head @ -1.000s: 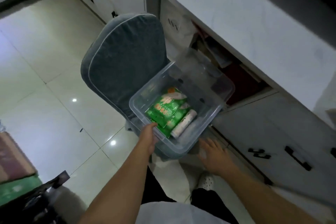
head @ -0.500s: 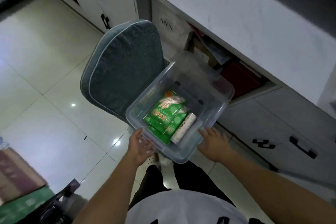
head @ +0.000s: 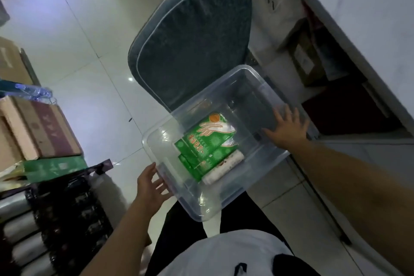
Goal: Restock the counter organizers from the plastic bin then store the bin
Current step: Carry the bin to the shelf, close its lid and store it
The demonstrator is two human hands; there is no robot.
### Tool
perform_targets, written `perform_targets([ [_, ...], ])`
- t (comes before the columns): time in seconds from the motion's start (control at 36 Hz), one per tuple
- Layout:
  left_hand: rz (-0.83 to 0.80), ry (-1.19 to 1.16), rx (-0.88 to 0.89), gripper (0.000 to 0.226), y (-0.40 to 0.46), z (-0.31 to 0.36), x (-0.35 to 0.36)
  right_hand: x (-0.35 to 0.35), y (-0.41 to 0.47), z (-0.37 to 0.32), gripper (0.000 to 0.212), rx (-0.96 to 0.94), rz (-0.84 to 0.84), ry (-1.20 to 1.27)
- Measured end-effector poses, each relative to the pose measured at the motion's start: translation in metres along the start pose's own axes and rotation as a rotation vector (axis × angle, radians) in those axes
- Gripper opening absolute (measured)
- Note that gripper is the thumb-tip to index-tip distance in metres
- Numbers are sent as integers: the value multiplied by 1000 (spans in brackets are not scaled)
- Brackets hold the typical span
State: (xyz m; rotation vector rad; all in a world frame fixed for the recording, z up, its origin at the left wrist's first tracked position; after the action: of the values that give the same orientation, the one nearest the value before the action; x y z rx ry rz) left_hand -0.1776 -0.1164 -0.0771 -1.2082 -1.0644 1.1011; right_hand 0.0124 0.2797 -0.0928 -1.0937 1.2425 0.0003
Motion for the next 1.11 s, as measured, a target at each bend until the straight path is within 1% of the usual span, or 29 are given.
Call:
perform_targets([
  [0.06,27,-7,7,36,4,-1,-16,2,6,1,85,13,-4,102],
  [0.11,50,-7,18,36,8,0,-30,0,12,-7,84,-61,44,201],
  [0.17,59,-8,24,34,12,3,-39,-6,20,-18,82,-117,167,378],
  [0.22,59,-2,30,34,15,5,-45,-12,28,-29,71,-79,289,628],
  [0.25,56,3,36,33,15,6,-45,-17,31,-33,66,-45,318,744],
  [0.31,64,18,51,30,17,7,-46,-25,41,-41,55,32,312,935],
  [0.33,74,30,60,28,17,7,-46,-28,45,-41,54,81,298,1005],
  [0.39,101,57,78,29,15,8,-45,-33,48,-35,61,186,253,1076],
  [0.42,116,80,91,32,13,10,-44,-34,46,-30,66,226,215,1103],
  [0.47,129,135,121,41,6,16,-43,-35,34,-21,68,272,140,1188],
  [0.53,110,205,146,45,-2,27,-43,-36,15,-11,64,290,116,1260],
  [0.61,42,340,181,47,-20,49,-38,-33,-26,4,57,350,118,1332],
  [0.75,-44,580,256,44,-43,89,-9,-10,-108,32,62,499,137,1409],
  [0.83,-96,755,299,35,-49,109,22,3,-155,37,61,573,238,1484],
  [0.89,-123,885,324,38,-51,118,47,13,-184,39,61,628,299,1518],
  [0.97,-153,1072,342,42,-54,125,88,33,-234,49,65,716,360,1651],
  [1.06,-188,1226,304,42,-61,121,129,56,-290,62,68,803,447,1794],
  [1.11,-207,1299,242,43,-65,110,157,73,-327,68,70,818,510,1896],
])
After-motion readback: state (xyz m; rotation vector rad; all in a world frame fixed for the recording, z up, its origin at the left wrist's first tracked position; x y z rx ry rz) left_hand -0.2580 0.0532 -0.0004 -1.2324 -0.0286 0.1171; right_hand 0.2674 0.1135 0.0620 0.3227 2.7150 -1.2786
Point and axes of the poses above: each hand's wrist, its own y-axis towards the middle knuckle, its own x-axis out of the palm, z = x × y, the point moved 3 cm from there along y, towards the middle knuckle, and after that the axes turned 10 degrees about -x, right-handed, at the moved point
